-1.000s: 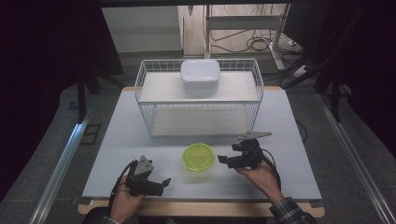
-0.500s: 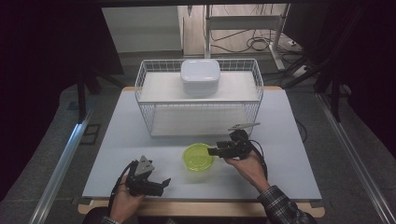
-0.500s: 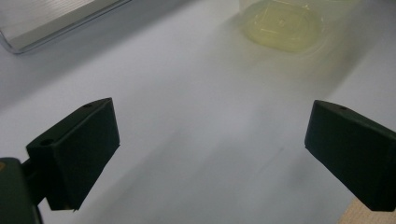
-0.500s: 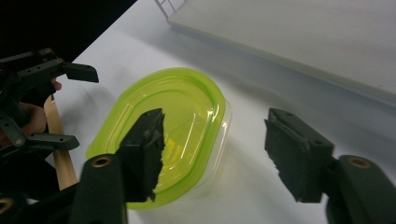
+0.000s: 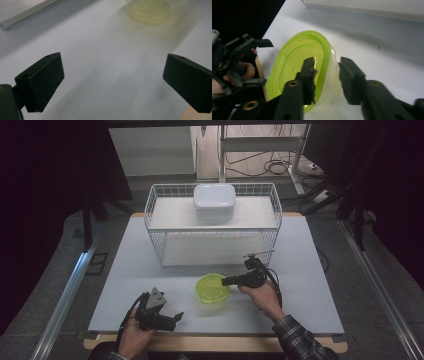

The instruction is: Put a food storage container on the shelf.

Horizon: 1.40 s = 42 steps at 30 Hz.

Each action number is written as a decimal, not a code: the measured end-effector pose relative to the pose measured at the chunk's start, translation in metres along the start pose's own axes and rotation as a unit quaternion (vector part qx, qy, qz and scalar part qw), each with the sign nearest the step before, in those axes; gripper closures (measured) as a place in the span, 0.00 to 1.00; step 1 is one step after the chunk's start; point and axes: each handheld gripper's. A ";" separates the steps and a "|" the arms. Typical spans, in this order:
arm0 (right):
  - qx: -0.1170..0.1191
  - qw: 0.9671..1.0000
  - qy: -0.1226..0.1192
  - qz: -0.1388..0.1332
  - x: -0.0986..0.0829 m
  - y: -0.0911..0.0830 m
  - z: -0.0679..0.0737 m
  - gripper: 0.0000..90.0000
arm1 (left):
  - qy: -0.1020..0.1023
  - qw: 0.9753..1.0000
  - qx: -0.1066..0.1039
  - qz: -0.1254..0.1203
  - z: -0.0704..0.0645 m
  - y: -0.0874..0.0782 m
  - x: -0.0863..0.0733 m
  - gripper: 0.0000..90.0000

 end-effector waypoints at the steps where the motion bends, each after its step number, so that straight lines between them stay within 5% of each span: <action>1: 0.004 1.000 0.002 0.001 0.000 0.000 0.000 0.79 | 0.001 1.000 0.001 0.001 0.000 0.000 0.000 0.04; 5: 0.016 1.000 0.005 0.010 0.001 0.000 -0.001 0.88 | 0.005 1.000 0.003 0.002 -0.001 0.000 0.000 0.04; 16: 0.032 0.999 0.013 0.014 0.002 -0.003 0.006 0.91 | 0.007 1.000 0.005 0.001 -0.001 -0.001 0.000 0.04; 30: 0.052 0.998 0.019 -0.021 0.003 -0.022 0.013 0.91 | 0.002 1.000 0.008 -0.004 0.001 -0.002 0.000 0.04; 42: 0.065 0.996 0.018 -0.061 0.015 -0.058 0.032 0.91 | -0.008 1.000 0.010 -0.013 0.003 -0.004 0.000 0.03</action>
Point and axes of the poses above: each handheld gripper's, and its own axes: y roughly forward along the jaws, x roughly out of its top, z roughly to its left, and after that the axes turned 8 degrees about z, right-handed
